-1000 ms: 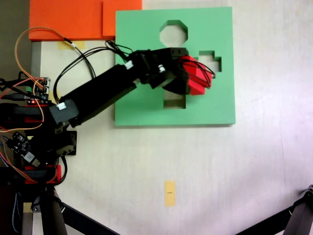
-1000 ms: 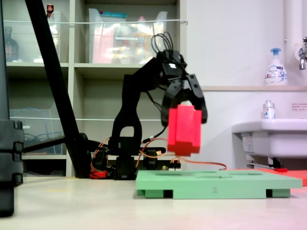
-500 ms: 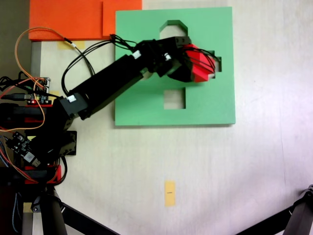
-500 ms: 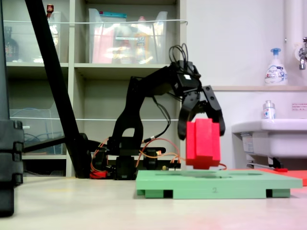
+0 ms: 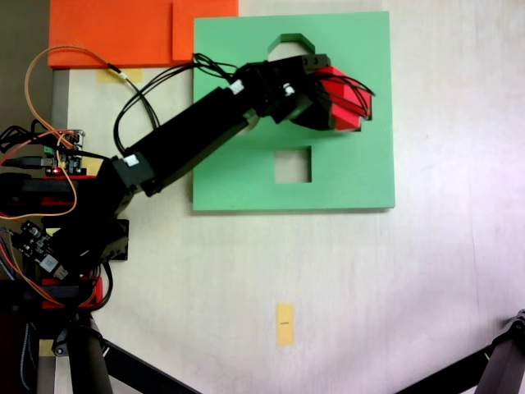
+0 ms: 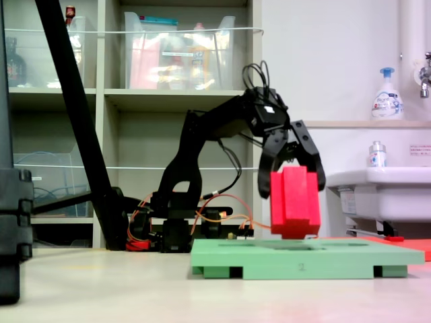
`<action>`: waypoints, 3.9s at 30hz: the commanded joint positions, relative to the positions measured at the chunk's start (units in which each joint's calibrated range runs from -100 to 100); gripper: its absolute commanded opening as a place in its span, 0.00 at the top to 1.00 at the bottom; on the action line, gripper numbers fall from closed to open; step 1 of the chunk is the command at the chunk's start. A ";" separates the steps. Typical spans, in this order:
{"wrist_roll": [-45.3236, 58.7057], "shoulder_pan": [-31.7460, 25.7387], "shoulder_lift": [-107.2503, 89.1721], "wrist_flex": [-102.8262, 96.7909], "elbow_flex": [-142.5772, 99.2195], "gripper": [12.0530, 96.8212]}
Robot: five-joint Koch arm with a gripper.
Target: Put the cross columnar block into the corresponding hole
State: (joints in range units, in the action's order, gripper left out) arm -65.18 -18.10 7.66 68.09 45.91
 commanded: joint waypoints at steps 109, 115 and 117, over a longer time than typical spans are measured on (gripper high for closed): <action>50.89 20.07 -94.11 -7.76 -45.61 0.47; 58.85 19.78 -107.66 -55.91 -97.65 0.51; 60.66 19.39 -107.66 -68.81 -113.61 0.52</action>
State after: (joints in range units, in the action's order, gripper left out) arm -7.01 1.59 -98.91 14.34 -64.23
